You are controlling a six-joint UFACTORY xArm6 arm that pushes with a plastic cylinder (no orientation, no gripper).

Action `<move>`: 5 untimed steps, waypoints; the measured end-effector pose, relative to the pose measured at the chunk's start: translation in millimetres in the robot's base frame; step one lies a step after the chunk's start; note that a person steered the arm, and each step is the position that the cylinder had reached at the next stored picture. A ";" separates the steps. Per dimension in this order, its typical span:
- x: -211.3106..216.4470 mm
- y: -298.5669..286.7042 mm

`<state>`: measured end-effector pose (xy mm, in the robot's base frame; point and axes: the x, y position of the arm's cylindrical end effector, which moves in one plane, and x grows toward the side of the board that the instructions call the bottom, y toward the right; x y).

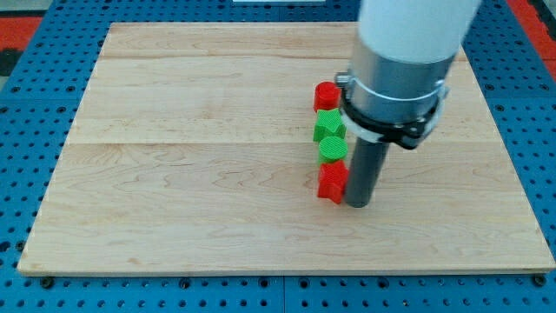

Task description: Point at the blue triangle

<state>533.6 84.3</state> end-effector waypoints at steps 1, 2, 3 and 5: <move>9.0 43.6; 0.6 134.0; -52.5 209.1; -152.9 249.0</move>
<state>380.6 333.2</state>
